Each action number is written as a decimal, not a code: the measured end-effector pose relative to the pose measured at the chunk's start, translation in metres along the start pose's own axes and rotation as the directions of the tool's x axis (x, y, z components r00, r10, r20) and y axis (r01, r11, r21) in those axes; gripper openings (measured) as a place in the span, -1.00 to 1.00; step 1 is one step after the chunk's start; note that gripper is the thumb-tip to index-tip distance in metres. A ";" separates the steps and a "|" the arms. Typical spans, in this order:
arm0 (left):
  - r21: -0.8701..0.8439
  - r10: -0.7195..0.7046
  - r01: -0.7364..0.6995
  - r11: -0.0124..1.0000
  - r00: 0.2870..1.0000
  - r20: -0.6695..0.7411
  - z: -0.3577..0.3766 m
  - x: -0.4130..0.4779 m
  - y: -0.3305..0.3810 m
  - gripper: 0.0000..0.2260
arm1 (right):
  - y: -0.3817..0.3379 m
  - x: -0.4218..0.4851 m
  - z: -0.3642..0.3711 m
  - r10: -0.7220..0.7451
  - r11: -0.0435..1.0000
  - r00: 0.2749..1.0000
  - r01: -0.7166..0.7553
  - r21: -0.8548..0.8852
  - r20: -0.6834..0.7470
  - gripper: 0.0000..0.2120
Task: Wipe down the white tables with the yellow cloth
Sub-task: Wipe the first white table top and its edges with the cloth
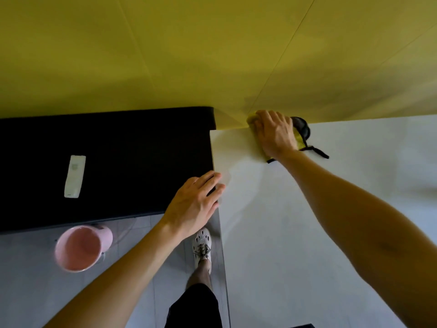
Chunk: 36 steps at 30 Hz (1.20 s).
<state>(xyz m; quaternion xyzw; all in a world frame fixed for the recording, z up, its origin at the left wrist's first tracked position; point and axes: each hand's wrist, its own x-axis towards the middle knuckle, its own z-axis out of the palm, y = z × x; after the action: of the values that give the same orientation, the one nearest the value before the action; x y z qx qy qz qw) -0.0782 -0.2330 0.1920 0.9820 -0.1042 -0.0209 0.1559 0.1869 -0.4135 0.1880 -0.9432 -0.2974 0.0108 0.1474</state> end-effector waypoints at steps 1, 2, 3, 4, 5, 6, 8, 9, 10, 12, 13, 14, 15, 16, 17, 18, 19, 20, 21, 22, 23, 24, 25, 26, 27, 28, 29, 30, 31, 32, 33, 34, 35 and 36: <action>0.002 -0.008 0.008 1.000 1.000 -0.008 0.000 -0.005 -0.003 -0.61 | -0.017 0.003 0.006 -0.074 0.997 0.997 0.074 -0.009 -0.013 -0.72; 0.002 -0.022 0.022 1.000 1.000 -0.017 0.000 -0.012 -0.008 -0.63 | -0.036 0.005 0.012 -0.169 0.985 0.985 0.168 -0.028 -0.025 -0.71; 0.002 -0.041 0.042 0.999 0.999 -0.025 0.000 -0.018 -0.015 -0.65 | -0.054 0.003 0.019 -0.259 0.965 0.965 0.258 -0.046 -0.031 -0.69; 0.005 -0.069 0.069 0.998 0.997 -0.034 -0.001 -0.023 -0.022 -0.68 | -0.069 0.000 0.024 -0.328 0.944 0.944 0.326 -0.057 -0.028 -0.69; 0.005 -0.106 0.106 0.994 0.993 -0.047 -0.004 -0.026 -0.028 -0.70 | -0.081 -0.006 0.027 -0.367 0.929 0.930 0.365 -0.056 -0.033 -0.69; 0.001 -0.150 0.150 0.989 0.987 -0.064 -0.008 -0.028 -0.034 -0.71 | -0.087 -0.015 0.028 -0.371 0.929 0.927 0.370 -0.030 -0.053 -0.69; -0.044 -0.237 0.233 0.971 0.965 -0.116 -0.021 -0.025 -0.042 -0.73 | -0.087 -0.039 0.022 -0.324 0.939 0.941 0.332 0.085 -0.095 -0.63; -0.091 -0.267 0.255 0.963 0.952 -0.148 -0.028 -0.019 -0.043 -0.73 | -0.083 -0.052 0.015 -0.303 0.943 0.950 0.310 0.124 -0.073 -0.56; -0.136 -0.274 0.252 0.958 0.945 -0.177 -0.035 -0.011 -0.042 -0.74 | -0.080 -0.067 0.005 -0.291 0.947 0.956 0.292 0.135 -0.031 -0.46; -0.158 -0.221 0.189 0.969 0.950 -0.221 -0.044 0.012 -0.036 -0.75 | -0.070 -0.097 -0.015 -0.213 0.968 0.977 0.209 0.136 0.009 -0.34; -0.149 -0.179 0.146 0.978 0.954 -0.241 -0.048 0.027 -0.031 -0.75 | -0.064 -0.112 -0.023 -0.108 0.982 0.994 0.112 0.149 -0.035 -0.35; -0.135 -0.139 0.108 0.985 0.958 -0.251 -0.050 0.043 -0.025 -0.74 | -0.059 -0.128 -0.029 0.036 0.985 0.994 -0.018 0.172 -0.102 -0.39; -0.107 -0.106 0.083 0.991 0.966 -0.236 -0.050 0.060 -0.019 -0.70 | -0.055 -0.144 -0.031 0.199 0.967 0.966 -0.167 0.193 -0.162 -0.44; -0.056 -0.084 0.075 0.996 0.980 -0.179 -0.047 0.077 -0.012 -0.62 | -0.053 -0.162 -0.027 0.337 0.932 0.923 -0.300 0.203 -0.183 -0.48; 0.006 -0.083 0.083 0.997 0.993 -0.087 -0.043 0.093 -0.006 -0.52 | -0.053 -0.180 -0.020 0.424 0.898 0.893 -0.393 0.196 -0.154 -0.49; 0.071 -0.105 0.103 0.992 0.994 0.021 -0.037 0.107 -0.002 -0.42 | -0.055 -0.197 -0.009 0.454 0.884 0.886 -0.435 0.170 -0.091 -0.47; 0.139 -0.135 0.119 0.983 0.984 0.117 -0.029 0.117 0.000 -0.36 | -0.057 -0.213 0.005 0.438 0.891 0.899 -0.432 0.136 -0.019 -0.42; 0.189 -0.156 0.123 0.974 0.973 0.173 -0.020 0.124 0.000 -0.33 | -0.059 -0.225 0.018 0.399 0.910 0.916 -0.401 0.104 0.032 -0.36; 0.214 -0.166 0.125 0.969 0.969 0.183 -0.011 0.127 -0.003 -0.34 | -0.059 -0.232 0.028 0.368 0.925 0.928 -0.371 0.077 0.054 -0.32; 0.225 -0.169 0.130 0.966 0.972 0.164 -0.007 0.128 -0.007 -0.34 | -0.058 -0.235 0.035 0.359 0.931 0.932 -0.361 0.054 0.048 -0.30; 0.235 -0.165 0.130 0.963 0.977 0.136 -0.005 0.129 -0.012 -0.35 | -0.058 -0.236 0.039 0.366 0.929 0.930 -0.367 0.041 0.026 -0.30; 0.241 -0.169 0.137 0.961 0.979 0.117 -0.003 0.129 -0.018 -0.33 | -0.059 -0.236 0.041 0.378 0.925 0.926 -0.377 0.035 0.002 -0.30; 0.227 -0.190 0.162 0.960 0.976 0.109 -0.003 0.129 -0.025 -0.30 | -0.061 -0.237 0.042 0.381 0.924 0.924 -0.381 0.037 -0.016 -0.30; 0.180 -0.227 0.207 0.962 0.969 0.098 -0.004 0.130 -0.032 -0.27 | -0.061 -0.240 0.043 0.374 0.927 0.927 -0.373 0.045 -0.033 -0.31; 0.106 -0.268 0.259 0.960 0.960 0.082 -0.005 0.132 -0.038 -0.25 | -0.061 -0.242 0.044 0.365 0.930 0.929 -0.362 0.059 -0.052 -0.32; 0.031 -0.310 0.309 0.951 0.948 0.070 -0.008 0.134 -0.044 -0.27 | -0.059 -0.243 0.045 0.358 0.933 0.931 -0.353 0.073 -0.073 -0.33; -0.036 -0.354 0.356 0.934 0.934 0.056 -0.011 0.136 -0.048 -0.31 | -0.058 -0.243 0.046 0.355 0.934 0.930 -0.349 0.079 -0.090 -0.34; -0.096 -0.411 0.414 0.905 0.910 0.044 -0.015 0.136 -0.053 -0.37 | -0.058 -0.243 0.047 0.362 0.932 0.927 -0.355 0.077 -0.101 -0.35; -0.160 -0.484 0.484 0.861 0.874 0.040 -0.016 0.131 -0.059 -0.44 | -0.061 -0.244 0.048 0.381 0.924 0.918 -0.375 0.073 -0.107 -0.36; -0.229 -0.568 0.565 0.792 0.821 0.060 -0.019 0.120 -0.062 -0.50 | -0.069 -0.245 0.049 0.414 0.910 0.903 -0.408 0.073 -0.118 -0.38; -0.301 -0.639 0.639 0.708 0.761 0.111 -0.019 0.106 -0.066 -0.53 | -0.080 -0.247 0.051 0.460 0.888 0.878 -0.453 0.078 -0.131 -0.40; -0.366 -0.676 0.691 0.623 0.711 0.192 -0.017 0.087 -0.066 -0.51 | -0.092 -0.252 0.054 0.505 0.863 0.852 -0.498 0.086 -0.140 -0.41; -0.424 -0.668 0.712 0.559 0.690 0.278 -0.013 0.070 -0.063 -0.46 | -0.104 -0.257 0.058 0.532 0.847 0.835 -0.524 0.092 -0.141 -0.42; -0.469 -0.633 0.712 0.523 0.693 0.346 -0.007 0.054 -0.054 -0.42 | -0.112 -0.263 0.062 0.537 0.844 0.831 -0.529 0.091 -0.142 -0.42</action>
<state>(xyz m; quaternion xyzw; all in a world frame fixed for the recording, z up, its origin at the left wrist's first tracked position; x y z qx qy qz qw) -0.0138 -0.1918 0.1812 0.8469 0.2846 -0.1744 0.4139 -0.0991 -0.4575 0.1426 -0.9826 -0.0094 -0.0183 0.1845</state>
